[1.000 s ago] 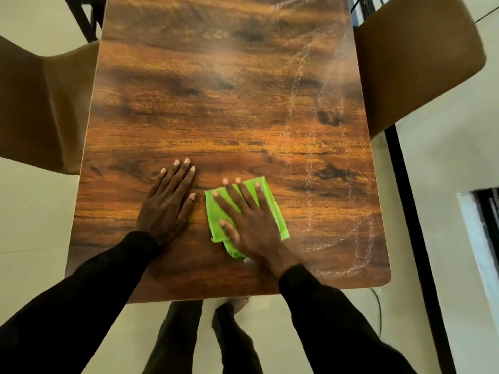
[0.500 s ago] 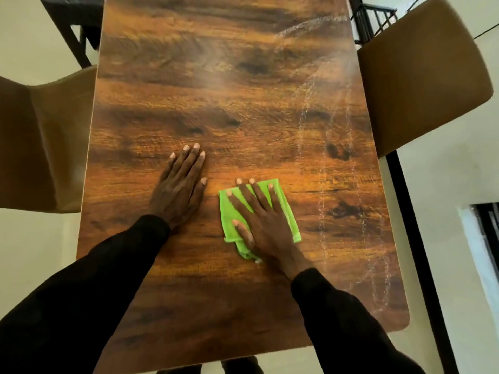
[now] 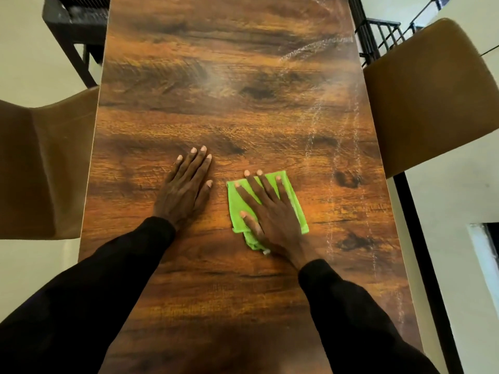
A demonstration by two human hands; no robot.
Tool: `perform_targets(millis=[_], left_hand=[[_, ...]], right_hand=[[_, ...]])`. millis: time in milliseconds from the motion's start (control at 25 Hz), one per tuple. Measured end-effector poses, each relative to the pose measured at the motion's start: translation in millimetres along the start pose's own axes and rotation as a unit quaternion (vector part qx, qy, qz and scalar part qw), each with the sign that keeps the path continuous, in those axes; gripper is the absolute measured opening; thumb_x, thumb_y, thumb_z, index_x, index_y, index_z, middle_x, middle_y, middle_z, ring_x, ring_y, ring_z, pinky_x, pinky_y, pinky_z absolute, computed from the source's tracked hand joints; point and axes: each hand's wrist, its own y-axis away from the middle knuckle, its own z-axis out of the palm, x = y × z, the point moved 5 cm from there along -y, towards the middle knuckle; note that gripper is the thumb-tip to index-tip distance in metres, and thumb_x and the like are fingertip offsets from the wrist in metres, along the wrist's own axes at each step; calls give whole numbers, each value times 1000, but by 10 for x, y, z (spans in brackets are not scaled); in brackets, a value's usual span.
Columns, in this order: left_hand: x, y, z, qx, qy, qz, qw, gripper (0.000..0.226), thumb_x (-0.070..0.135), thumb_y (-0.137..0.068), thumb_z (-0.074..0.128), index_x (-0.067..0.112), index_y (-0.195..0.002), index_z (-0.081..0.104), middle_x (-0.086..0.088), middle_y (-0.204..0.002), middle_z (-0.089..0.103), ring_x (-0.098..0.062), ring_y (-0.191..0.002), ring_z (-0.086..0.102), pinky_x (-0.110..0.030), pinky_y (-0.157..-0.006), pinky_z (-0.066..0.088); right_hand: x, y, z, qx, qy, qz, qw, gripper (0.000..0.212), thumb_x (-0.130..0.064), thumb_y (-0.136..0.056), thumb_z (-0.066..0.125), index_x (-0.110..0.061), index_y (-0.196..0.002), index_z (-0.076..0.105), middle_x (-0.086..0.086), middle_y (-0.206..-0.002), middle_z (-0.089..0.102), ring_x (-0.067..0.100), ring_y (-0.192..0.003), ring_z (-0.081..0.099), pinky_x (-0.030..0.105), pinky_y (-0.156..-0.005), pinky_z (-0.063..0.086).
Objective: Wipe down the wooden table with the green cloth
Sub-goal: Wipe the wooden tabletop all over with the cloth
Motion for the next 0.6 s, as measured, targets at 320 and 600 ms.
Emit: perform_targets(millis=[320,600], left_hand=[[-14,-15,41,1,-8,-5,1000,60,35,-112,33,9,-167,26,-9,-176,19,-23,-165,14,-46,-135,15],[7,-19,16,1,-2,-2,1000,60,35,-112,33,8,-166,27,-9,-176,20,-24,-165,15,-47,-134,17]], right_hand=[[500,-806,-278,35,-25,148,988,64,-45,-116,39,-24,-174,24,6,-184,10,33,-171,4,63,-135,5],[225,99,-66,14,-8,24,1000,65,-51,-114,33,-25,-173,29,7,-183,15,32,-171,9,67,-133,14]])
